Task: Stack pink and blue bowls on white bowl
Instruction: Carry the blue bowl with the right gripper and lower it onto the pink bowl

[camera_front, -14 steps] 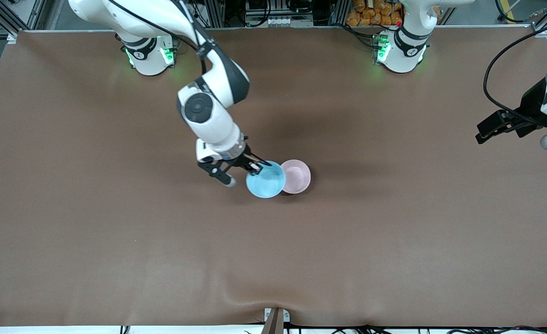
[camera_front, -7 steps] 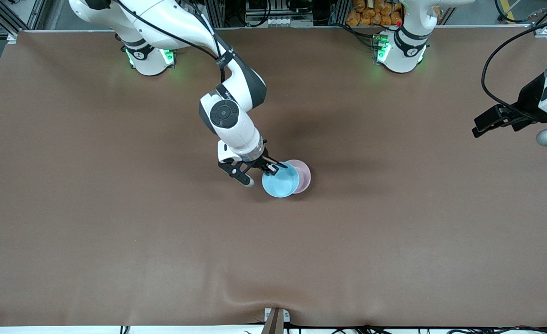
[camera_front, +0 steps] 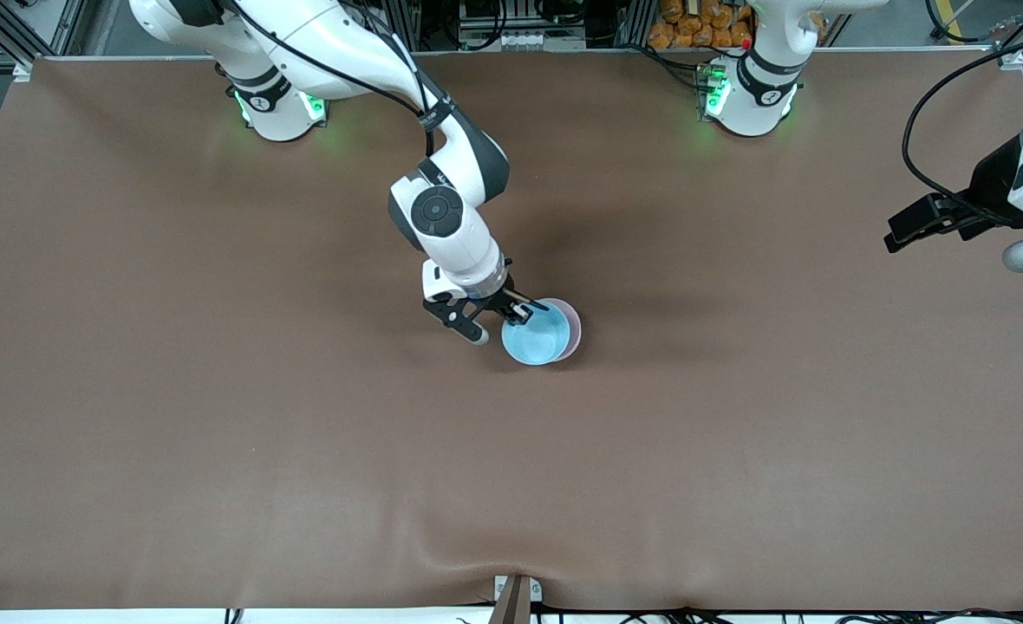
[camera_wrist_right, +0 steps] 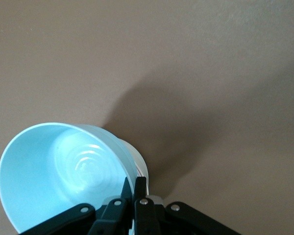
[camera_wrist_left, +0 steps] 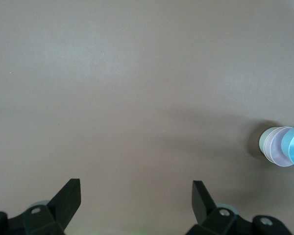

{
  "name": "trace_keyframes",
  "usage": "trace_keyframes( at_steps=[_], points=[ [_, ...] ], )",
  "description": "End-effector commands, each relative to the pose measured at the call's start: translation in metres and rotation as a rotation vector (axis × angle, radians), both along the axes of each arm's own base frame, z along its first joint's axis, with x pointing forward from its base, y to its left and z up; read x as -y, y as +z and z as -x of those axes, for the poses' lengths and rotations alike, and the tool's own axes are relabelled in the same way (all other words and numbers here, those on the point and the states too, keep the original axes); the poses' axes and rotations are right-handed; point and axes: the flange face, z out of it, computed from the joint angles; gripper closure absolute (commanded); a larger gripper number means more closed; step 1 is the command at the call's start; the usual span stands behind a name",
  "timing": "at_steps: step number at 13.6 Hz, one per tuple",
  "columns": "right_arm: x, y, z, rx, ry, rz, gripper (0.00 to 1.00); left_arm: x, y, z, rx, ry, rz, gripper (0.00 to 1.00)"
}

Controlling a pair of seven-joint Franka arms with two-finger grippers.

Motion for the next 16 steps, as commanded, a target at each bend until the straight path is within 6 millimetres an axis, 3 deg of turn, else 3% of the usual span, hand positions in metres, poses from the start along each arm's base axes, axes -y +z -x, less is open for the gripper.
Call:
trace_keyframes(
  at_steps=[1, 5, 16],
  points=[
    [-0.013, 0.002, 0.004, -0.002, -0.029, -0.014, 1.0, -0.003, 0.008, 0.006, 0.002, -0.007, 0.017, 0.0],
    [-0.015, -0.002, 0.008, -0.008, -0.027, -0.009, 1.0, -0.001, 0.018, 0.015, 0.015, -0.013, 0.014, 0.0],
    [-0.021, -0.011, 0.012, 0.001, -0.017, -0.011, 1.0, 0.002, -0.004, 0.015, -0.039, -0.014, 0.015, 0.0]
  ],
)
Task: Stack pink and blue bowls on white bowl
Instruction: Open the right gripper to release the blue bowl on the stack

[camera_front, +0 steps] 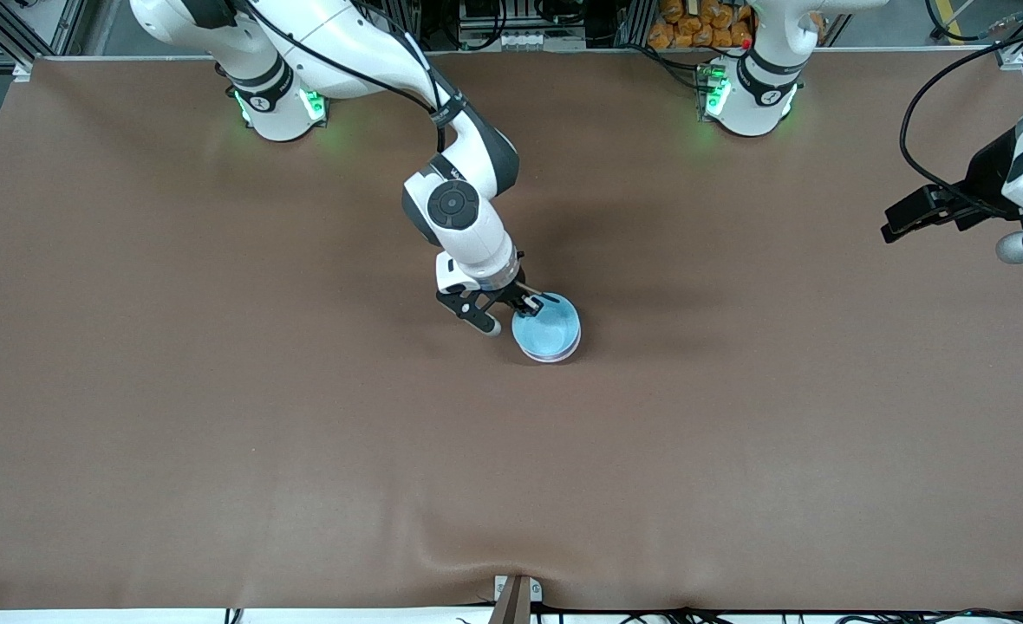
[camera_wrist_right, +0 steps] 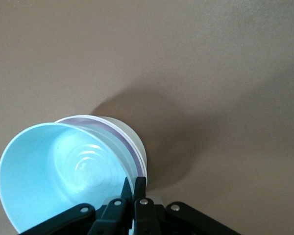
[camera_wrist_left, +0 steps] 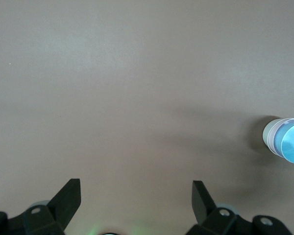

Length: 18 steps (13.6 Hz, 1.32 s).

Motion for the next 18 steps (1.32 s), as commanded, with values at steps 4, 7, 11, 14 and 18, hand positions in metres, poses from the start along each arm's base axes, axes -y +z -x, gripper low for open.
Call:
trace_keyframes(
  at_steps=[4, 7, 11, 14, 18],
  points=[
    [-0.005, 0.005, -0.005, 0.025, 0.006, -0.001, 0.0, 0.002, -0.001, 0.005, -0.01, -0.011, 0.017, 0.0],
    [0.004, 0.024, -0.016, 0.07, 0.033, 0.016, 0.0, 0.002, -0.003, 0.004, -0.012, -0.011, 0.017, 0.0],
    [0.065, 0.096, -0.045, 0.061, 0.174, 0.129, 0.0, 0.002, -0.003, 0.003, -0.012, -0.011, 0.017, 0.0],
    [0.133, 0.147, -0.073, 0.049, 0.305, 0.165, 0.0, 0.003, -0.005, 0.004, -0.015, -0.012, 0.017, 0.0],
    [0.228, 0.19, -0.098, 0.029, 0.4, 0.187, 0.0, 0.002, -0.005, 0.004, -0.015, -0.011, 0.017, 0.0]
  ],
)
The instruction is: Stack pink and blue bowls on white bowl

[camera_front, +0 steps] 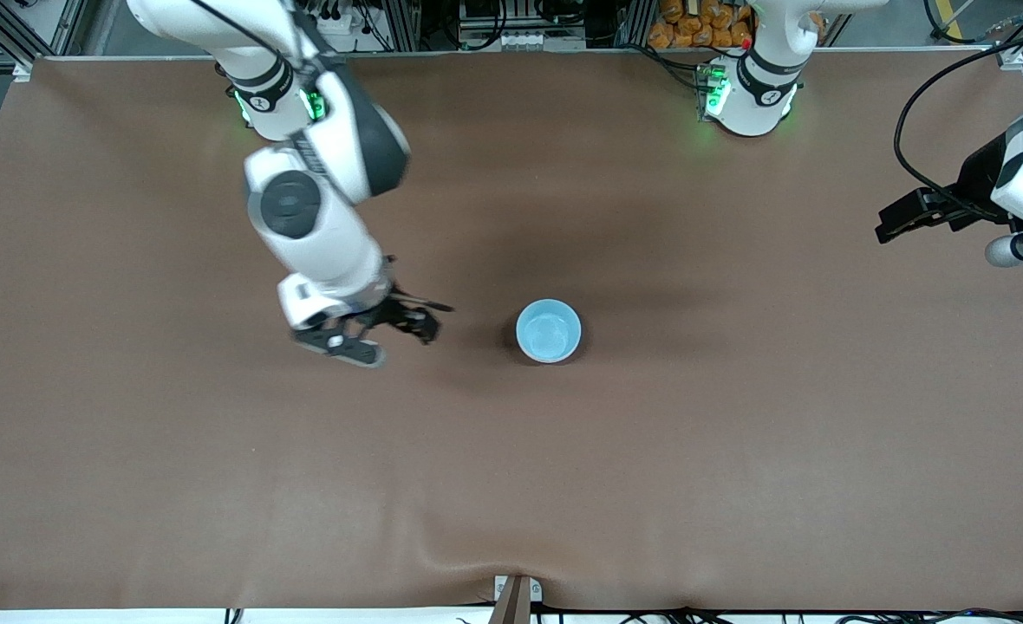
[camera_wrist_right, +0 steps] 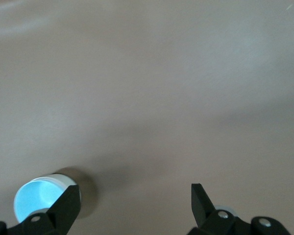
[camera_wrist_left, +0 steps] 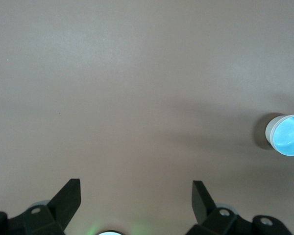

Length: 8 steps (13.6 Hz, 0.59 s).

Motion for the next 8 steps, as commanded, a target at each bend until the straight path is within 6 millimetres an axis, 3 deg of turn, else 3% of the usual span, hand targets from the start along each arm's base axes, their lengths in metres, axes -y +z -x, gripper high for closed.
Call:
trace_keyframes(
  at_steps=[1, 8],
  points=[
    [0.06, 0.027, 0.001, -0.018, 0.074, 0.021, 0.0, 0.001, 0.003, 0.004, 0.0, -0.01, 0.018, 0.0],
    [0.249, 0.09, 0.01, -0.084, 0.272, 0.025, 0.0, 0.0, 0.007, 0.005, 0.005, -0.009, 0.018, 0.0]
  ],
)
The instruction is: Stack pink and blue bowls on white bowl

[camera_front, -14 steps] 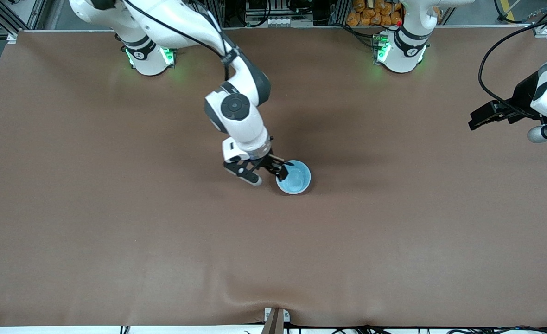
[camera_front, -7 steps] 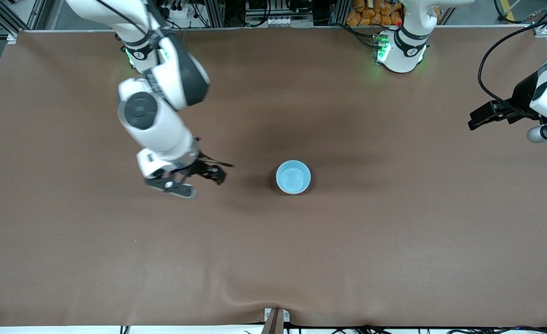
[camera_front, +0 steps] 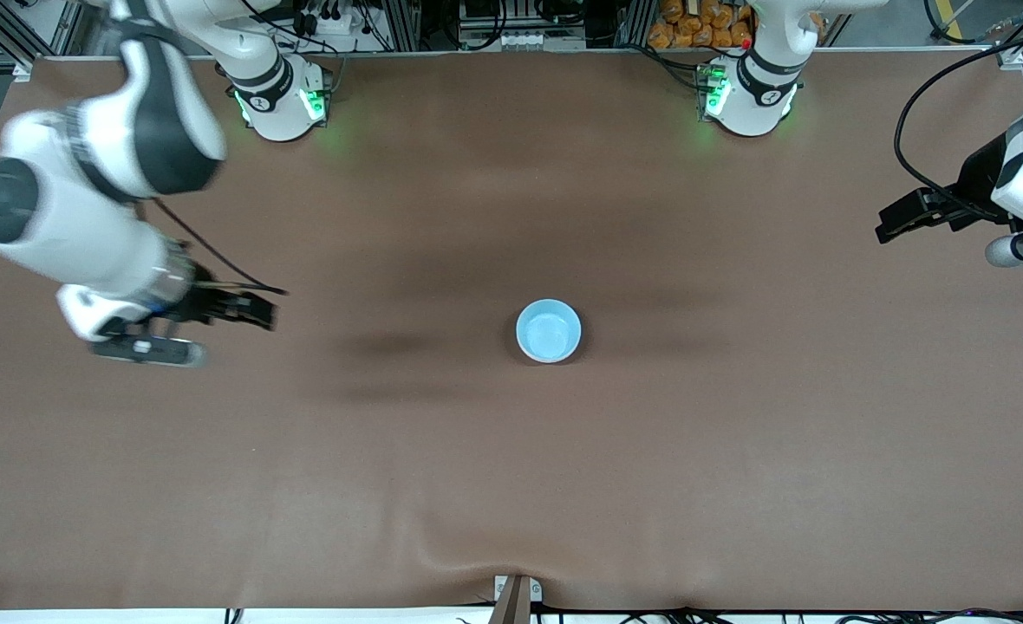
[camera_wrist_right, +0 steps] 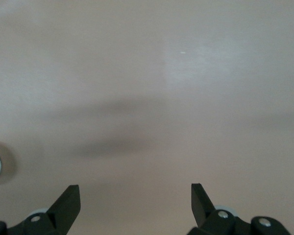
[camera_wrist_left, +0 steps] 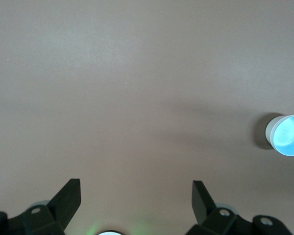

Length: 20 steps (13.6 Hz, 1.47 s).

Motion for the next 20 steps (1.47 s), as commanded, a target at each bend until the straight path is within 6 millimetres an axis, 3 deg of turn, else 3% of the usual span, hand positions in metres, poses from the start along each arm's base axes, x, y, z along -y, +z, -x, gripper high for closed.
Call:
trace_keyframes(
  at_steps=[1, 4, 8, 12, 14, 20],
  points=[
    [0.058, 0.029, 0.022, 0.0, 0.076, -0.008, 0.0, 0.0, 0.007, 0.005, 0.005, -0.01, 0.018, 0.0],
    [0.104, 0.067, 0.045, -0.006, 0.018, -0.011, 0.0, 0.0, 0.006, 0.006, 0.002, -0.01, 0.018, 0.0],
    [0.129, 0.119, 0.062, -0.039, -0.007, -0.003, 0.0, 0.0, 0.006, 0.006, 0.002, -0.01, 0.018, 0.0],
    [0.135, 0.136, 0.072, -0.048, 0.092, 0.003, 0.0, -0.001, 0.004, 0.005, -0.001, -0.01, 0.018, 0.0],
    [0.126, 0.144, 0.079, -0.048, 0.111, 0.005, 0.0, 0.0, 0.003, 0.005, -0.004, -0.011, 0.018, 0.0],
    [0.128, 0.155, 0.086, -0.066, 0.097, 0.026, 0.0, -0.001, 0.004, 0.005, -0.001, -0.01, 0.018, 0.0]
  ],
)
